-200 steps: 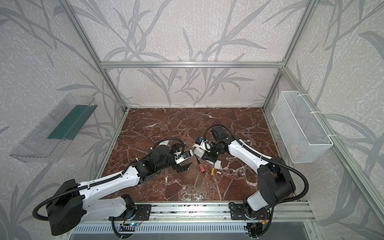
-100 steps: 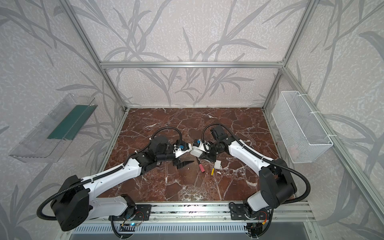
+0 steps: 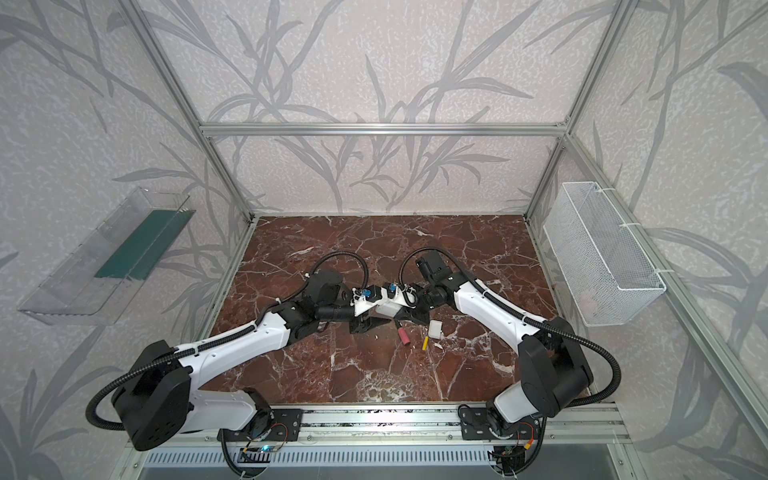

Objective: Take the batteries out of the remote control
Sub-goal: 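Grasp the remote's end with the left gripper while the right gripper releases it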

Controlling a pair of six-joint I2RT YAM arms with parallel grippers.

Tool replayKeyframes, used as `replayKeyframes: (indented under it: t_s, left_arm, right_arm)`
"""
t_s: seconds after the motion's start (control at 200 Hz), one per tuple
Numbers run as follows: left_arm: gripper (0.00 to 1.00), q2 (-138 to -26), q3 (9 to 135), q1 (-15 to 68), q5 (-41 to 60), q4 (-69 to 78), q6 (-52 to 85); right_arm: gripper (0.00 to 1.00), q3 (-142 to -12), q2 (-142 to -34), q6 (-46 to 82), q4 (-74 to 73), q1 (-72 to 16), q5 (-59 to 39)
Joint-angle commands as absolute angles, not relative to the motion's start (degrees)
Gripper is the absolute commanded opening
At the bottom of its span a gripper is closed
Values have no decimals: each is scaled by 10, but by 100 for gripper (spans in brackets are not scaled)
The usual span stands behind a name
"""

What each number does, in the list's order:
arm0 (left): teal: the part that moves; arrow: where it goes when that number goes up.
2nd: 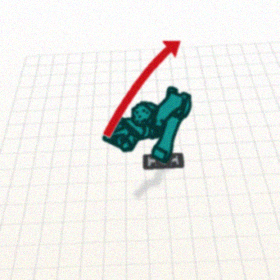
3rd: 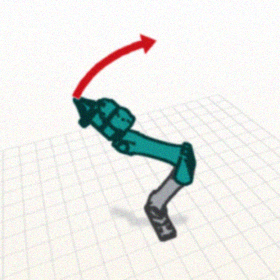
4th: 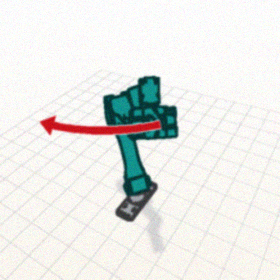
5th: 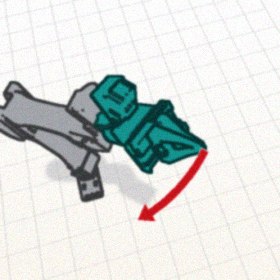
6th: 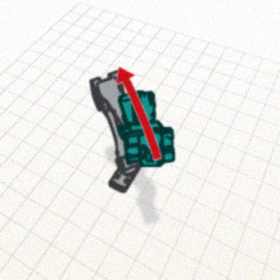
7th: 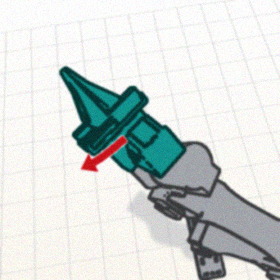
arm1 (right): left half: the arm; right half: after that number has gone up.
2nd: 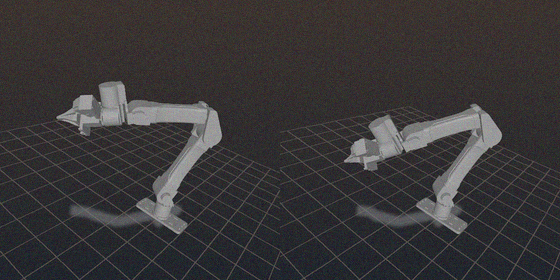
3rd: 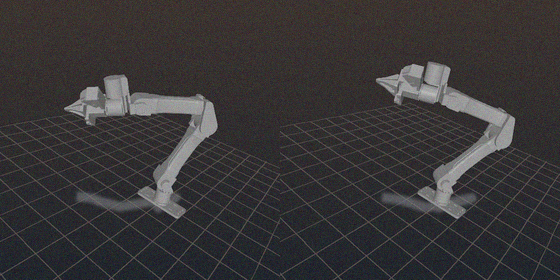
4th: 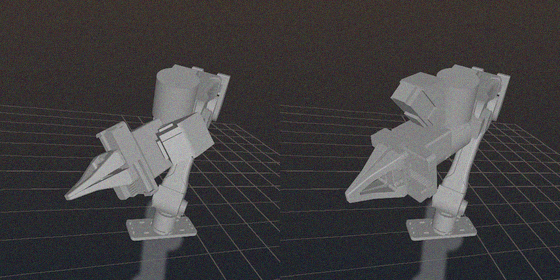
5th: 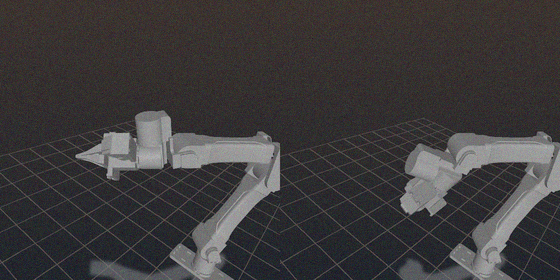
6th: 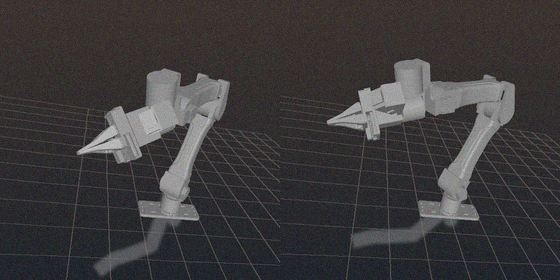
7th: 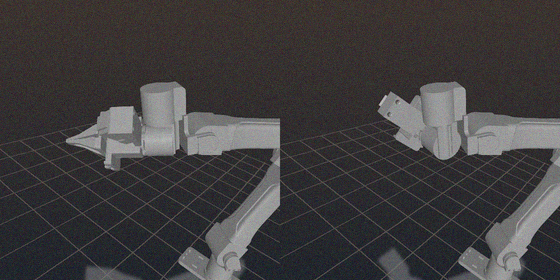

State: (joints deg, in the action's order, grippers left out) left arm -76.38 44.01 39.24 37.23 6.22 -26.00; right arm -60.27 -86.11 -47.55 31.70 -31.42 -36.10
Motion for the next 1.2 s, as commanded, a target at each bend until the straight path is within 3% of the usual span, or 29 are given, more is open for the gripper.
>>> replayKeyframes:
  t_s: [0.0,0.16,0.385,0.495,0.54,0.77,1.195]
  left_arm:
    - [51,-764,436,390,385,65,-270]
    - [26,-761,434,390,386,57,-275]
    - [20,-758,436,390,381,47,-277]
    - [7,-754,441,390,381,30,-283]
    - [0,-754,445,390,380,20,-286]
    - [0,-751,455,385,378,-14,-283]
    - [0,-715,408,352,363,62,-216]
  right_arm:
    - [0,-623,-843,-489,329,-317,-374]
    - [0,-625,-838,-490,327,-318,-380]
    - [0,-628,-833,-489,323,-319,-389]
    - [0,-628,-833,-486,319,-318,-386]
    - [5,-628,-834,-478,315,-318,-382]
    - [28,-627,-845,-435,291,-318,-358]
    - [50,-605,-827,-387,252,-310,-317]
